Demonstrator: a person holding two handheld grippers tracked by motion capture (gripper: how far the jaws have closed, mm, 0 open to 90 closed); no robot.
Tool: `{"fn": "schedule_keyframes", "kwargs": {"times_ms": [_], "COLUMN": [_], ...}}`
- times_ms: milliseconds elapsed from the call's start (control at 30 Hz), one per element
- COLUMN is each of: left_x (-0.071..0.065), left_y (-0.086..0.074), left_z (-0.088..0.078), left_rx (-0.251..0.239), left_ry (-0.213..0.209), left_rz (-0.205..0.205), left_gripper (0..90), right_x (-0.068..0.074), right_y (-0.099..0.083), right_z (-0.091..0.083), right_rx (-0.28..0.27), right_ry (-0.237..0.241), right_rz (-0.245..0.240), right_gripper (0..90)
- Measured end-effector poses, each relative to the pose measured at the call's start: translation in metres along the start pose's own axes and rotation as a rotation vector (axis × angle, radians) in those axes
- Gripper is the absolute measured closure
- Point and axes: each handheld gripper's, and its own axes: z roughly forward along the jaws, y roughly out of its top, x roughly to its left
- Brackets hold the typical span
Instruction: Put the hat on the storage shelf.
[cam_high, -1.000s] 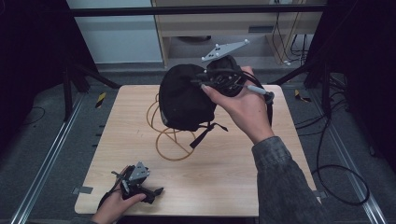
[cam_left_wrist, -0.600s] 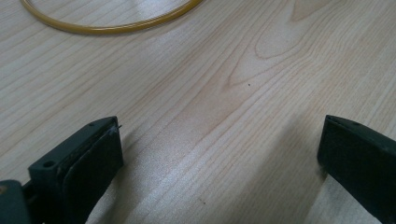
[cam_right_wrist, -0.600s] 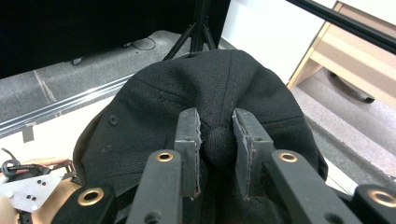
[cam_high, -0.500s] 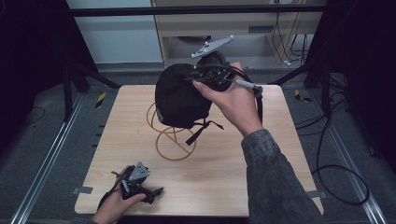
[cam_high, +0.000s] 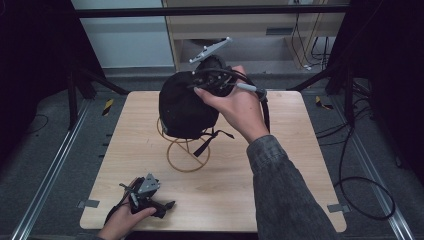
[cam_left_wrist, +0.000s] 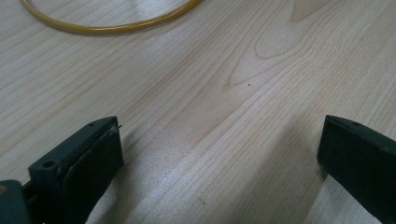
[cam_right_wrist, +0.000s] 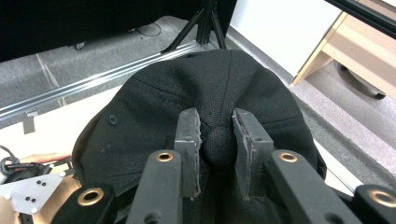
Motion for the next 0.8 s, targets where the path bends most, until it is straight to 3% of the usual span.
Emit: {"fn": "schedule_keyframes", "kwargs": {"times_ms": [800], "left_x": [0.0], "left_y": [0.0], "left_z": [0.0], "left_rx": [0.003], "left_ry": [-0.003], "left_rz": [0.002], "left_gripper": [0.0], "right_x": [0.004], "right_y": [0.012], "right_z": [0.049], "right_rx": [0.102], "right_ry": [0.018], "right_rz": [-0.016], "right_gripper": [73.0]}}
